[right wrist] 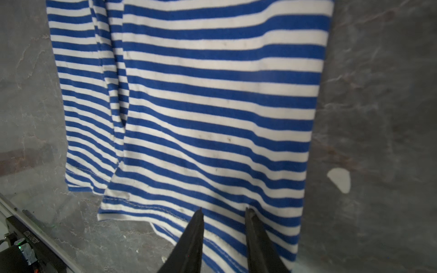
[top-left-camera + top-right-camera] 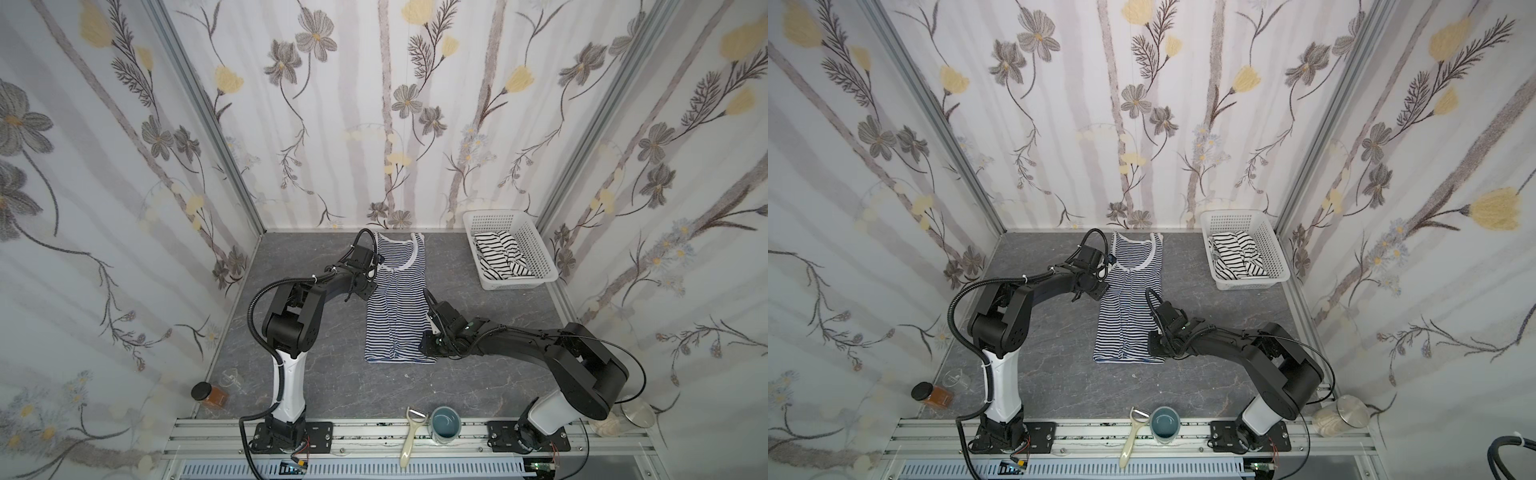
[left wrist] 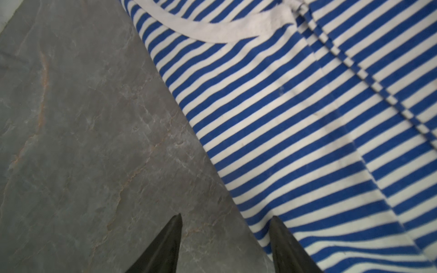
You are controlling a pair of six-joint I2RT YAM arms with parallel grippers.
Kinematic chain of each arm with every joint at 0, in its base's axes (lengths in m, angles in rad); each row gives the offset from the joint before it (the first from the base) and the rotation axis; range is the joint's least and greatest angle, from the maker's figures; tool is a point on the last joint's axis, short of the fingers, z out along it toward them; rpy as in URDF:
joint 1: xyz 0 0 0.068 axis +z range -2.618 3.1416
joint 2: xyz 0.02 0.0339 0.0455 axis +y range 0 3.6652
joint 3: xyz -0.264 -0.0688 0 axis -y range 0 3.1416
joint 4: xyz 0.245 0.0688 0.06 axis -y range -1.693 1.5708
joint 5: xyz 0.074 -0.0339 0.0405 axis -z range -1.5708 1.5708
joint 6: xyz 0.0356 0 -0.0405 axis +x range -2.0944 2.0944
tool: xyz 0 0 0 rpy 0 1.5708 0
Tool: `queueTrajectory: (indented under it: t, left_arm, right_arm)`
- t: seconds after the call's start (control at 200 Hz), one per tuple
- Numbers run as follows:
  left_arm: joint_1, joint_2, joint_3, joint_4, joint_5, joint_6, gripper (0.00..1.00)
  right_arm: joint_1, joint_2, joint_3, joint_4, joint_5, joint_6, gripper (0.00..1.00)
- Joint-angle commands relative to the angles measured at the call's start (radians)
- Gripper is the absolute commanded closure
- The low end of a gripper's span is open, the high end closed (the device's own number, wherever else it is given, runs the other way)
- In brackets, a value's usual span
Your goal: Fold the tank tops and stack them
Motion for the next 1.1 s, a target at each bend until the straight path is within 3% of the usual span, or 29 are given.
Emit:
queueTrajectory:
  t: [0.0, 0.145, 0.245, 0.515, 0.71, 1.094]
  left_arm:
    - [0.000, -0.045, -0.042, -0.029, -0.023, 0.024, 0.40]
    - [0.000, -0.156, -0.102, -0.028, 0.008, -0.015, 0.39]
    - [-0.002, -0.234, -0.136, -0.029, 0.030, -0.034, 0.37]
    - [-0.005, -0.388, -0.311, -0.016, 0.110, -0.048, 0.36]
    - [-0.020, -0.469, -0.405, -0.013, 0.159, -0.057, 0.35]
    - [-0.022, -0.527, -0.436, -0.005, 0.185, -0.053, 0.34]
  right_arm:
    - [0.015, -0.041, -0.003, -0.042, 0.005, 0.051, 0.66]
    - [0.023, -0.133, -0.003, -0.044, 0.017, 0.064, 0.53]
    - [0.023, -0.195, -0.038, -0.074, 0.030, 0.073, 0.49]
    - [0.020, -0.262, -0.174, 0.024, 0.005, 0.132, 0.47]
    - [0.017, -0.225, -0.197, 0.097, -0.019, 0.173, 0.48]
    - [-0.014, -0.224, -0.323, 0.292, -0.093, 0.327, 0.56]
